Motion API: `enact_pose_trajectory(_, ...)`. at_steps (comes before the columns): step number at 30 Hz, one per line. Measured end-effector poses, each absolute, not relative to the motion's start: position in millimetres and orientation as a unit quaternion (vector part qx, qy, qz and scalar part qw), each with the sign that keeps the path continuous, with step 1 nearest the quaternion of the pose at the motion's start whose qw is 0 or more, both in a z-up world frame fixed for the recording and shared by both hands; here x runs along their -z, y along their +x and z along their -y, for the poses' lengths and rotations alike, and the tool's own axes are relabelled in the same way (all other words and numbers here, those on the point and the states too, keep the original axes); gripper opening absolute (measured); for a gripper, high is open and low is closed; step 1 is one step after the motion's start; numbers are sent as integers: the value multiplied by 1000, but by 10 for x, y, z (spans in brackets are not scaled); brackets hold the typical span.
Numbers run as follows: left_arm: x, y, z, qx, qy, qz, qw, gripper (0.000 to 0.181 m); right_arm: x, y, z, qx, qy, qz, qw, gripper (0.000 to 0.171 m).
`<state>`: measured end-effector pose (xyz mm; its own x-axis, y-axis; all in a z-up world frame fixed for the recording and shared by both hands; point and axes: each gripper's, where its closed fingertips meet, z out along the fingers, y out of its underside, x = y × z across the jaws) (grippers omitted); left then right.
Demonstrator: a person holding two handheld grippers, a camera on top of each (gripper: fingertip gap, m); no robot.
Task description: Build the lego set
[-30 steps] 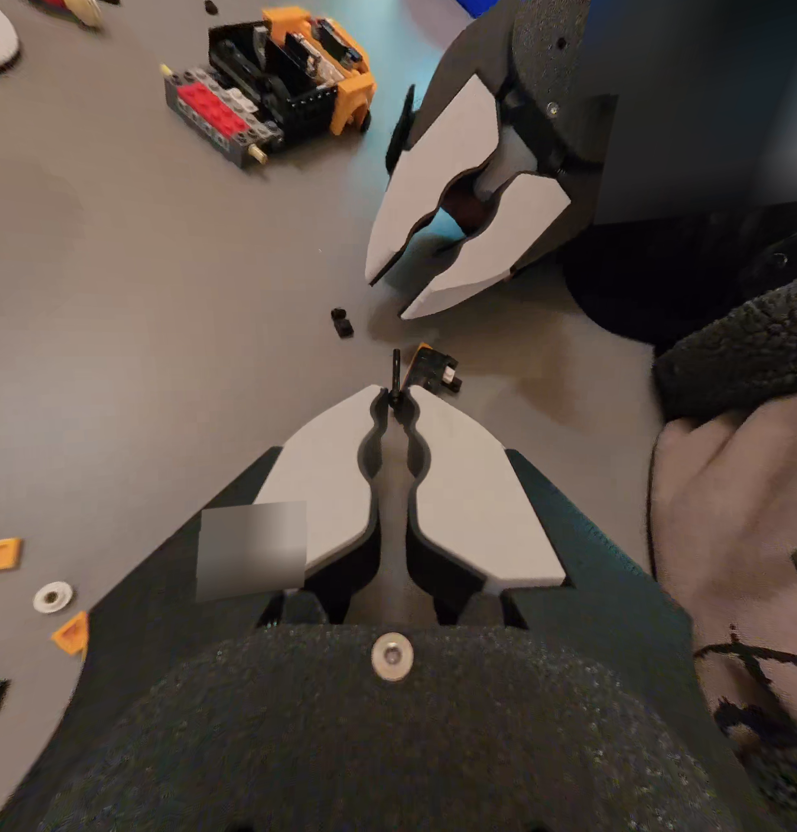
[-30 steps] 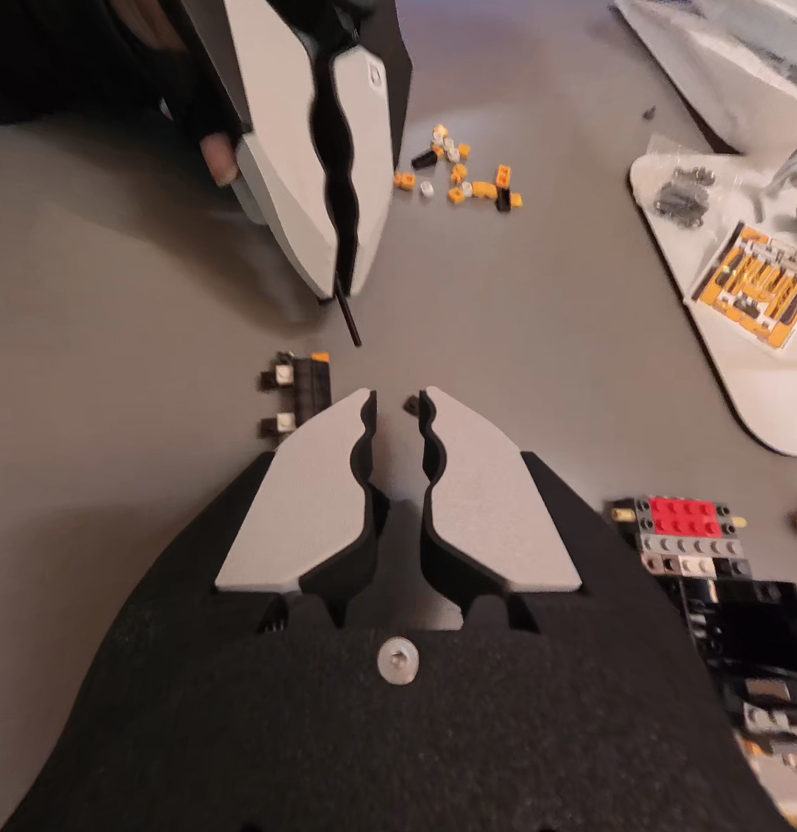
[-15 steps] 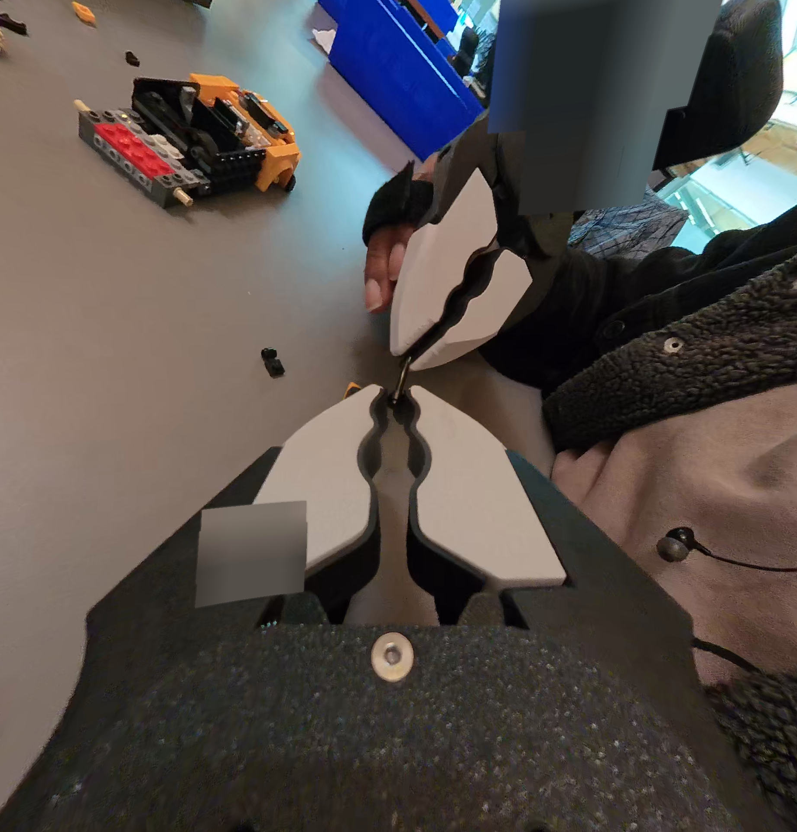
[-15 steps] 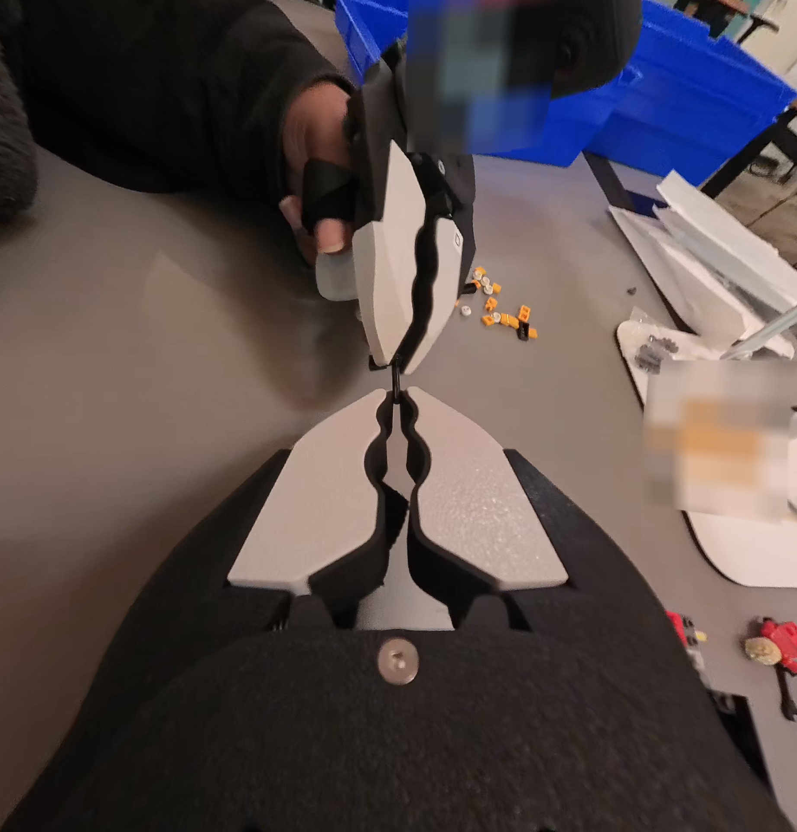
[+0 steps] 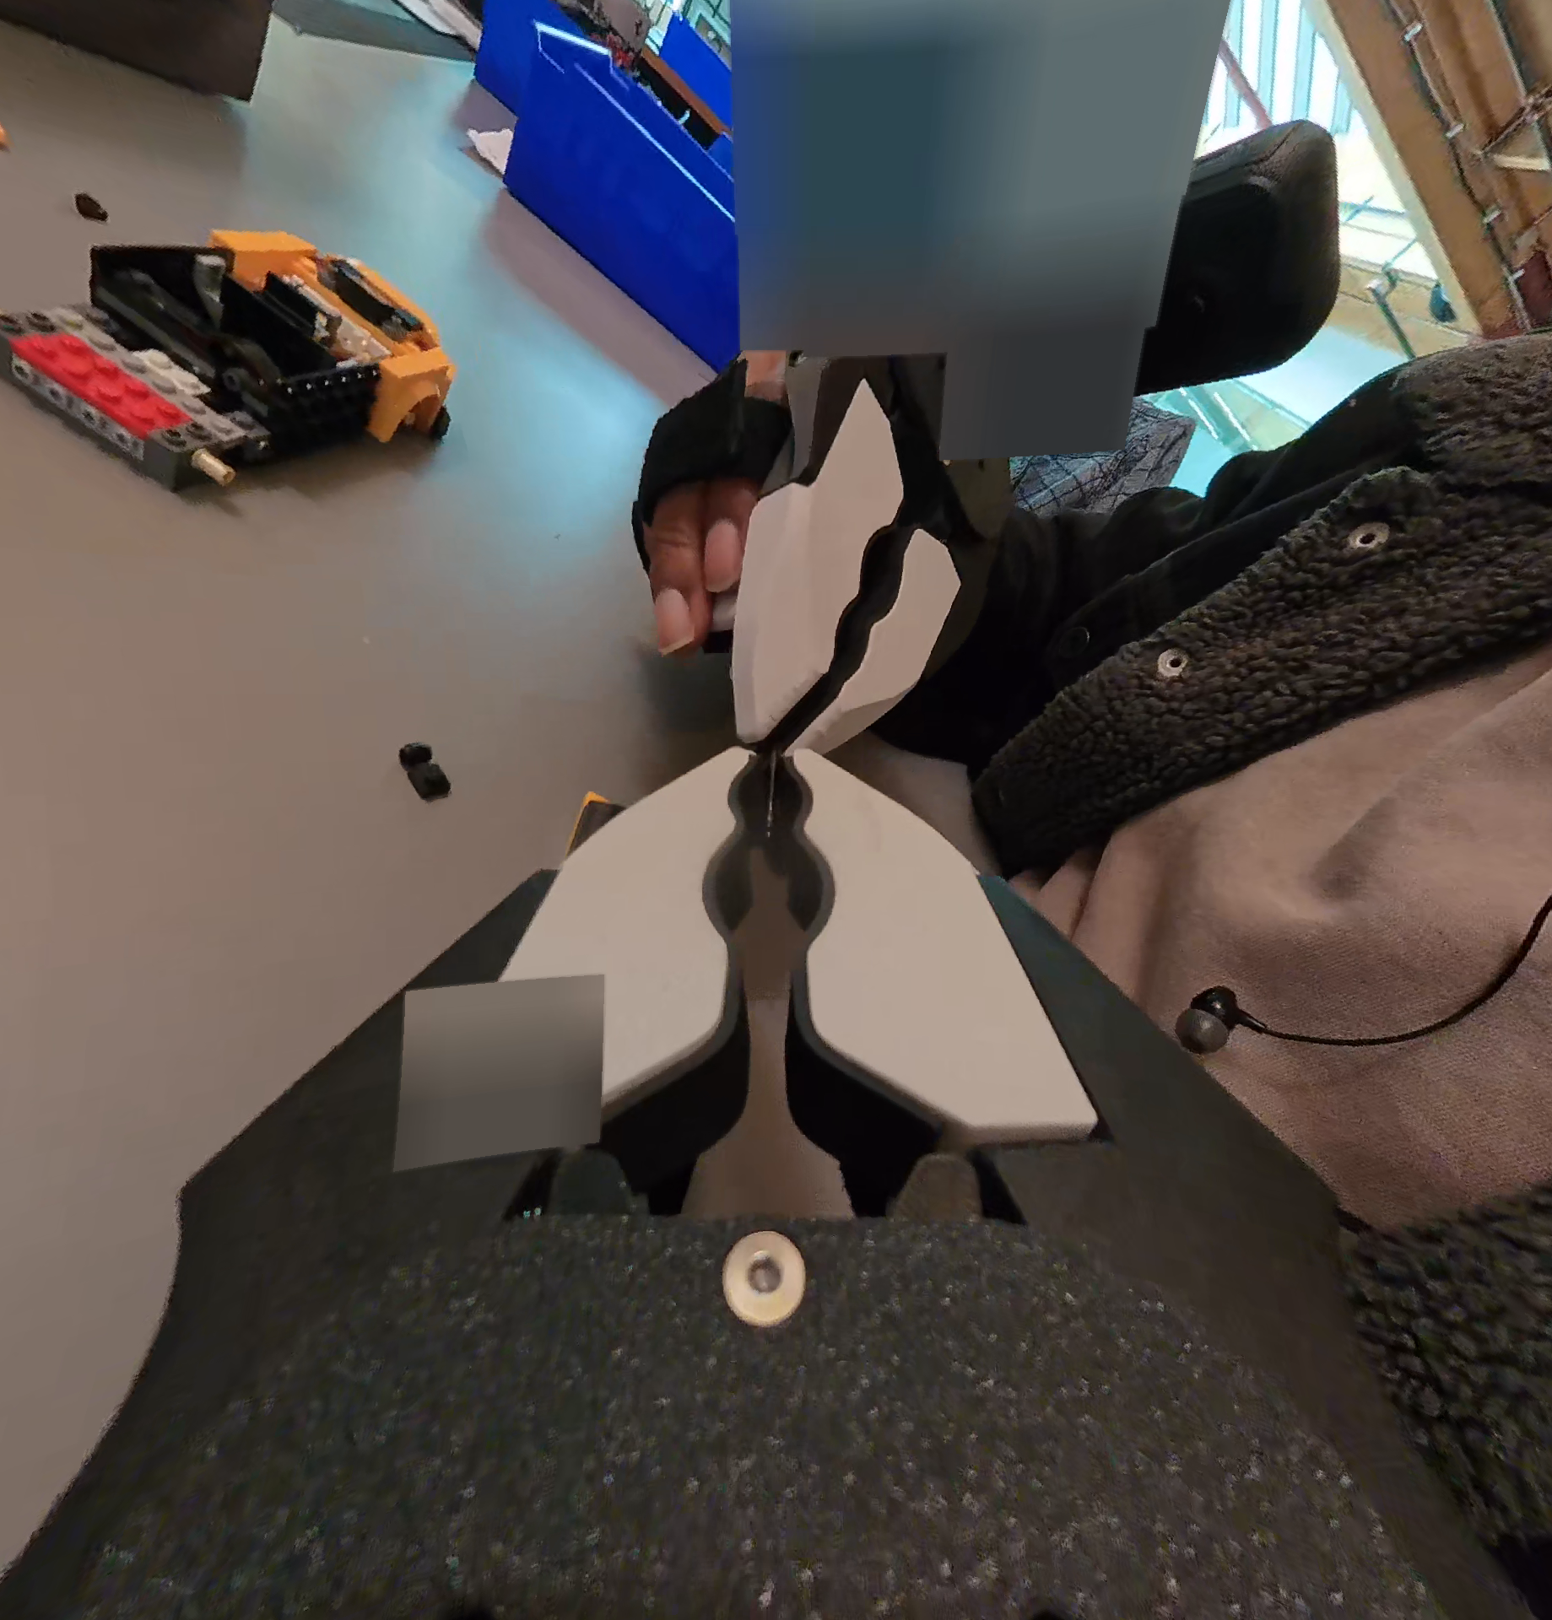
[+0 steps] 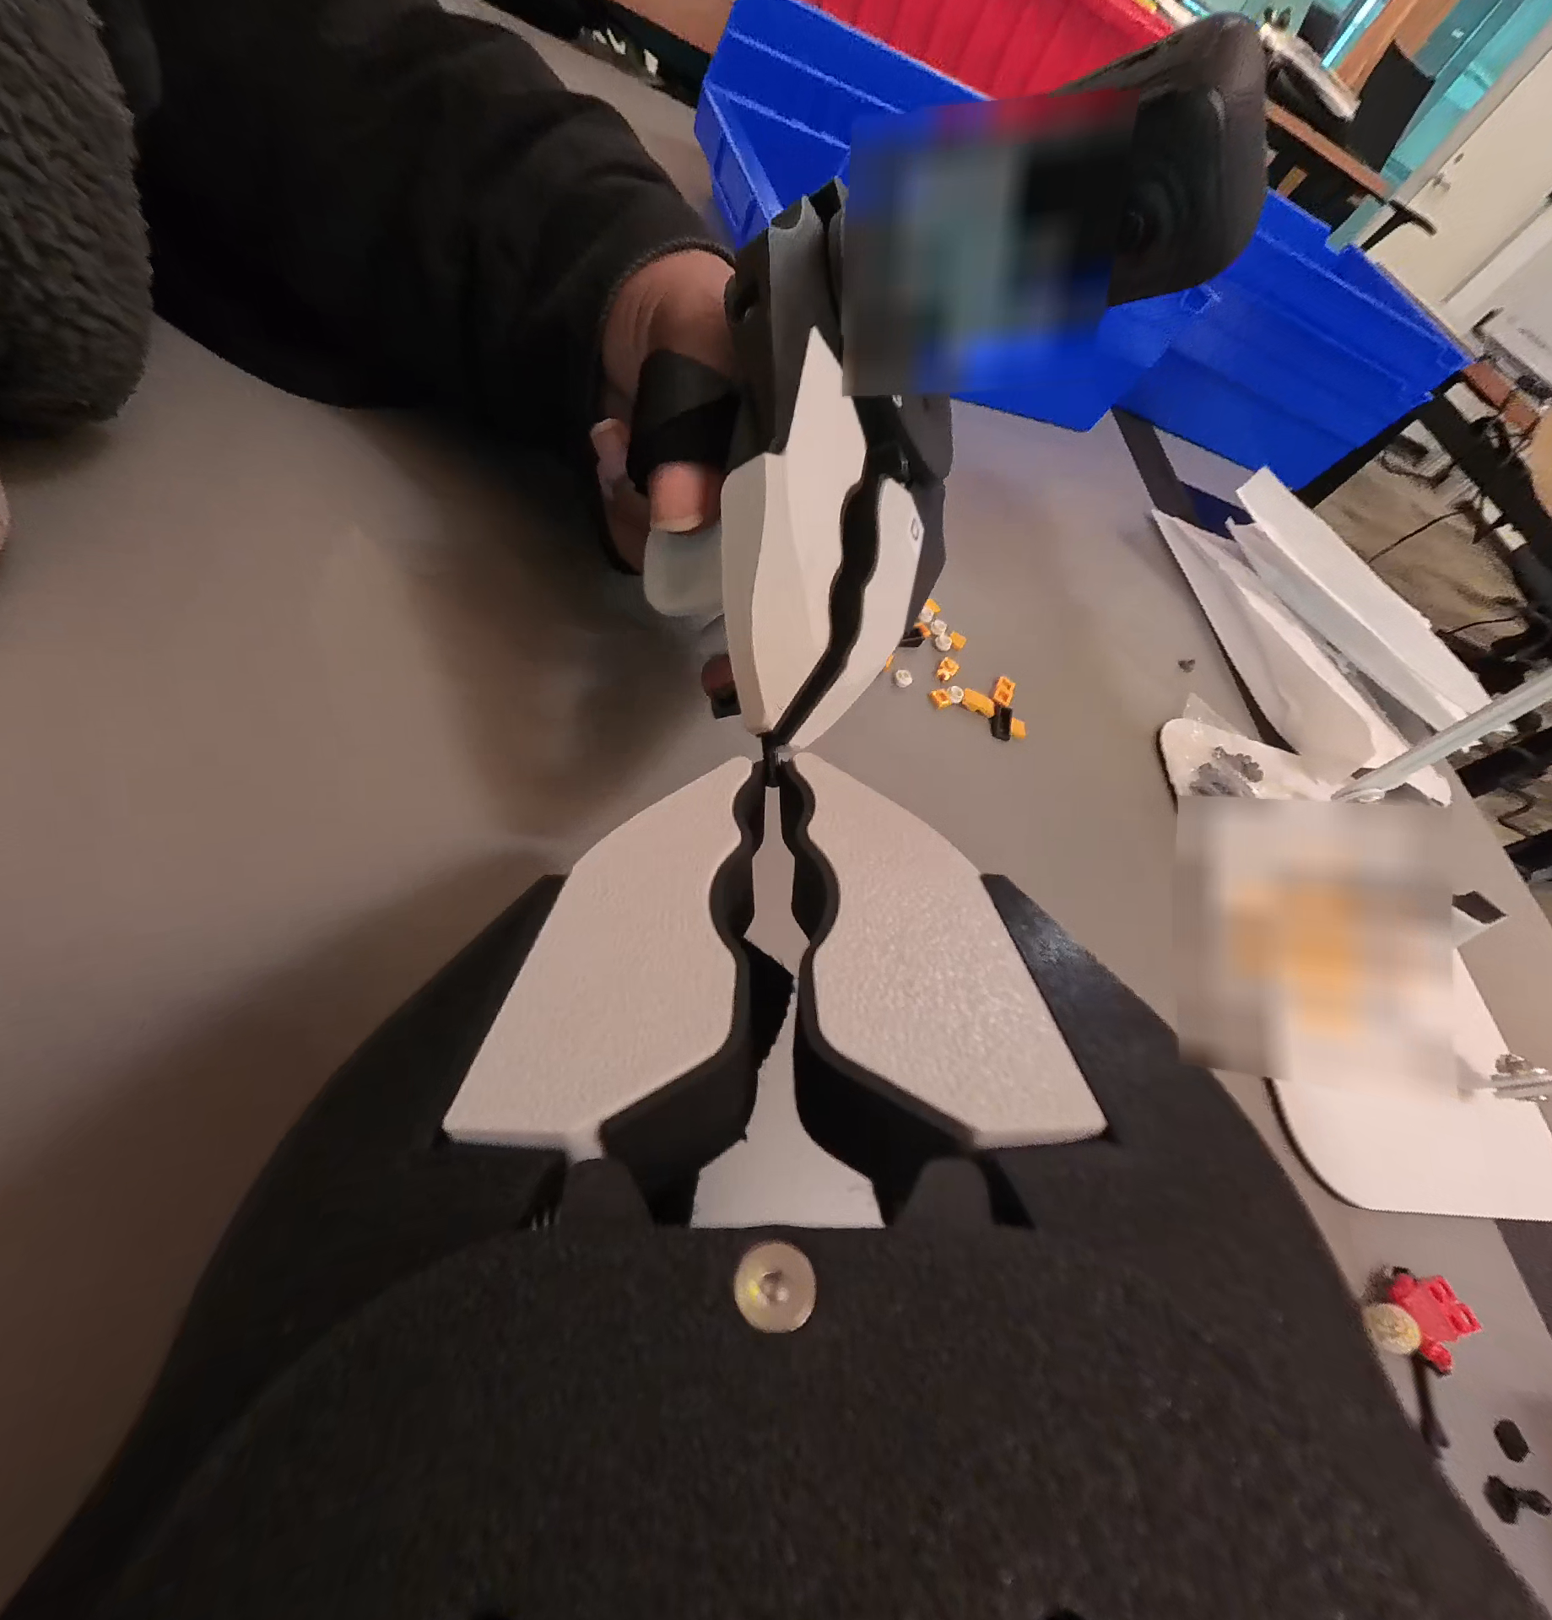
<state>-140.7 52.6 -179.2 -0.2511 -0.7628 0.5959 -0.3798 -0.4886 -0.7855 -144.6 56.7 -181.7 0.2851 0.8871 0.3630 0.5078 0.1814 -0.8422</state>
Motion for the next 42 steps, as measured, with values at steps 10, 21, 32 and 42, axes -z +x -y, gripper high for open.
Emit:
enact_pose_trajectory(10, 1755, -1431, -619, 606, -589, -496, 198, 2, 1966, -1119, -768, -200, -678, 524, 476, 14)
enact_pose_trajectory(21, 1969, -1445, -832, 547, -641, -491, 222, 2, 2571, -1007, -985, -159, -825, 439, 319, 16)
enact_pose_trajectory(32, 2049, -1438, -857, 548, -657, -477, 204, 2, 2618, -1068, -1049, -135, -836, 431, 312, 15)
enact_pose_trajectory(42, 2056, -1448, -773, 558, -650, -485, 178, 2, 2075, -1307, -786, -122, -640, 584, 484, 15)
